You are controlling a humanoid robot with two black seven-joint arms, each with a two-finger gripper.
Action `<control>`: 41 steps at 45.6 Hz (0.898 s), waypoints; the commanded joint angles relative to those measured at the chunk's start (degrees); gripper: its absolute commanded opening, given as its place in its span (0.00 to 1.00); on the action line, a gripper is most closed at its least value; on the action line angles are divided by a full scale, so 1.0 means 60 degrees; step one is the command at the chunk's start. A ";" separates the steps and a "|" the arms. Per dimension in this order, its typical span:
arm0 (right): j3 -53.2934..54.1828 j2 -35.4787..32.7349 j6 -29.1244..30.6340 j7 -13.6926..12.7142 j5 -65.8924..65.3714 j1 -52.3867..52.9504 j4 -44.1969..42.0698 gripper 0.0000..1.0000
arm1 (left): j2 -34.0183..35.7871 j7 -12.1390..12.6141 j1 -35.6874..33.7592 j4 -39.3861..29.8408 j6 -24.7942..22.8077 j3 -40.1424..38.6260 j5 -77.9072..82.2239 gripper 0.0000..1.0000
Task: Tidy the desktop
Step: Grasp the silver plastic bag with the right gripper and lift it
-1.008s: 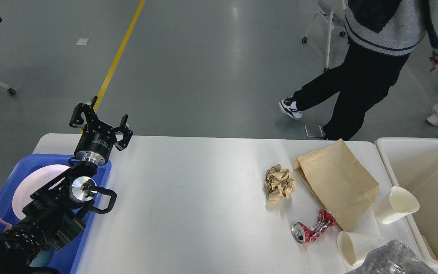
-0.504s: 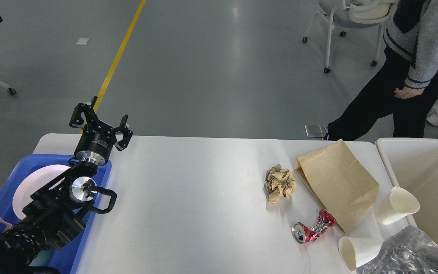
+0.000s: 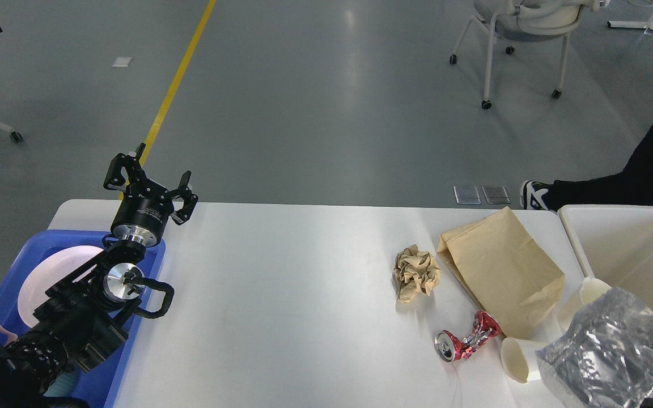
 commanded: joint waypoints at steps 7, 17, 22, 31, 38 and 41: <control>0.2446 0.1078 0.2319 -0.1305 0.0002 0.0945 -0.1754 0.00 | 0.0000 0.0000 0.0000 0.0000 -0.0012 0.0000 -0.0014 0.98; 0.2446 0.2646 0.2731 -0.2229 0.0031 0.2251 -0.2795 0.00 | 0.0000 0.0000 0.0000 0.0000 0.0003 0.0000 0.0000 0.98; 0.2417 0.3041 0.2731 -0.2302 0.0031 0.2338 -0.2854 0.00 | 0.0000 0.0000 0.0000 0.0000 0.0003 0.0000 0.0000 0.98; 0.1890 0.4110 0.2921 -0.2449 0.0045 0.3567 -0.3381 0.00 | 0.0000 0.0000 0.0000 0.0000 -0.0012 0.0000 0.0001 0.98; 0.1743 0.5106 0.2921 -0.2830 0.0119 0.3891 -0.3878 0.00 | 0.0000 0.0000 0.0000 0.0000 0.0003 0.0000 -0.0014 0.98; 0.1699 0.5517 0.2892 -0.2830 0.0163 0.3891 -0.4201 0.00 | 0.0000 0.0000 0.0000 0.0000 -0.0012 0.0000 -0.0014 0.98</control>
